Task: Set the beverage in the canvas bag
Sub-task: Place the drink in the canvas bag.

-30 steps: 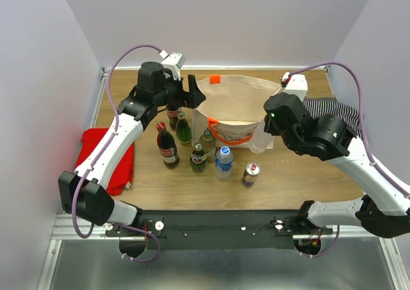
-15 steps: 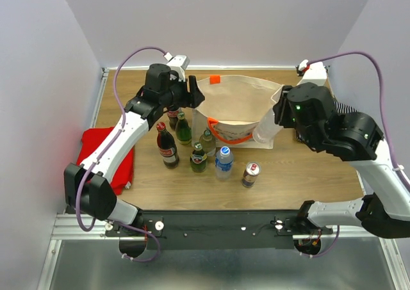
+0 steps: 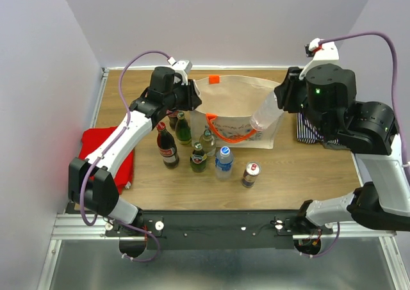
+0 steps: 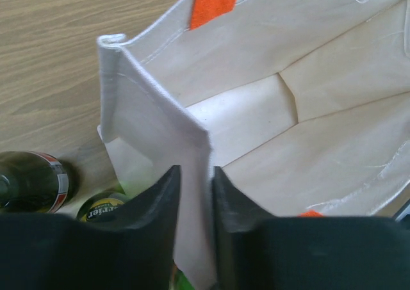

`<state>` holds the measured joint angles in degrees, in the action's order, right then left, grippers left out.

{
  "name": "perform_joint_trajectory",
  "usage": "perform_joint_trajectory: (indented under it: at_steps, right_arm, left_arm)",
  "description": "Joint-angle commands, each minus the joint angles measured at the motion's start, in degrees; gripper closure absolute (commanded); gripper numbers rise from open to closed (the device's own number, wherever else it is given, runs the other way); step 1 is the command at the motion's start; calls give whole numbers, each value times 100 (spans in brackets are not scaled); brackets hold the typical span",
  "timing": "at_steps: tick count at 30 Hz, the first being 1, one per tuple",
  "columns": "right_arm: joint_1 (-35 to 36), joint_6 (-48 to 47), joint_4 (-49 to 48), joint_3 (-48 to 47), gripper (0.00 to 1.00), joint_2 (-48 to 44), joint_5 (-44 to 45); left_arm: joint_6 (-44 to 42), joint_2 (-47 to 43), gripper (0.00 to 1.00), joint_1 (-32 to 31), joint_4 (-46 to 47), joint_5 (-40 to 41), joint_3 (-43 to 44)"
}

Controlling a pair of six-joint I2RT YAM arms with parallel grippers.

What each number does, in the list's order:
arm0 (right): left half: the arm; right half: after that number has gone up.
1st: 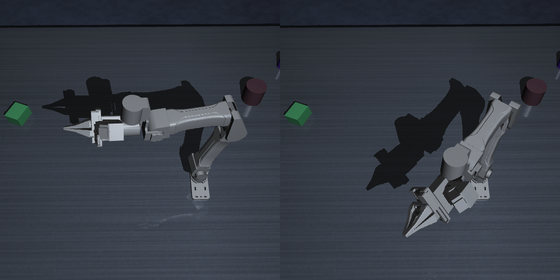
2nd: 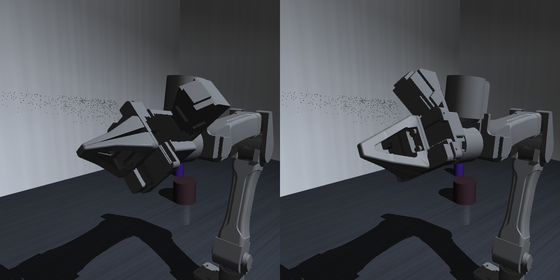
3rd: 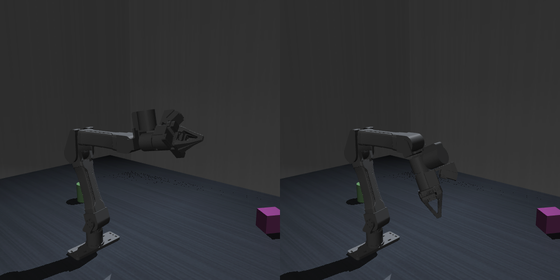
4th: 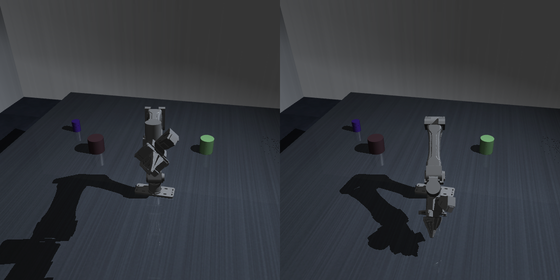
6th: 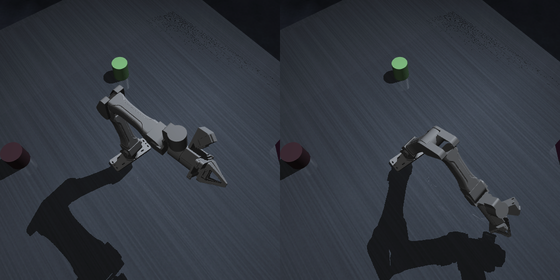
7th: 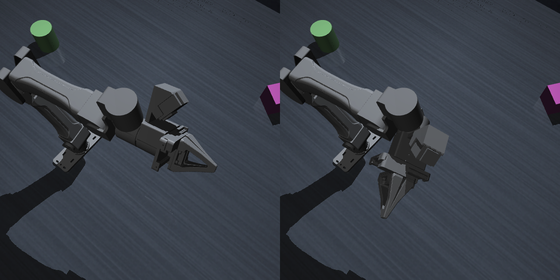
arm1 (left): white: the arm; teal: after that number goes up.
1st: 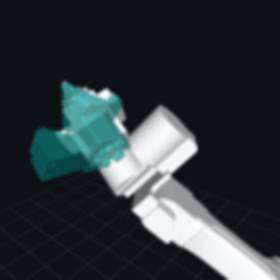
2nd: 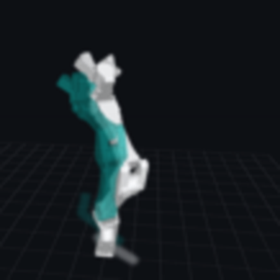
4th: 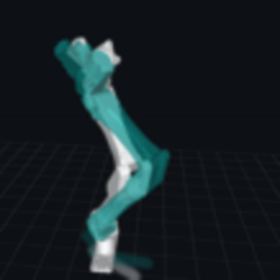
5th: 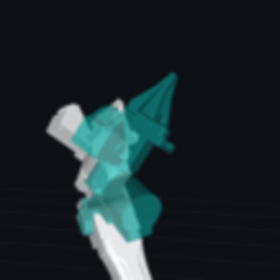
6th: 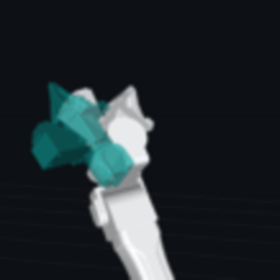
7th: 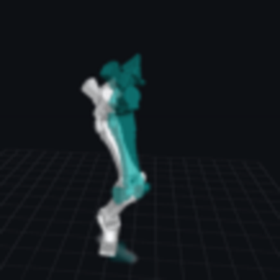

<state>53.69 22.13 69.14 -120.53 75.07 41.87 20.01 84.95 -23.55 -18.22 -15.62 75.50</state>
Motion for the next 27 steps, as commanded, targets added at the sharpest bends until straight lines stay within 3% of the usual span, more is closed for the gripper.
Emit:
perform_joint_trajectory:
  at_steps: [1,8,16,27]
  right_arm:
    - [45,-349,-761,-550,99,139,59]
    - [45,-621,-1069,-822,99,473,-3]
    - [45,-973,-1552,-1421,99,711,-196]
    - [45,-1246,-2291,-465,99,825,400]
  left_arm:
    - [-50,4,72,8,-217,235,-71]
    - [-41,48,100,0,-261,235,43]
    - [-50,13,100,0,-208,305,87]
    - [3,-145,100,0,-33,296,-45]
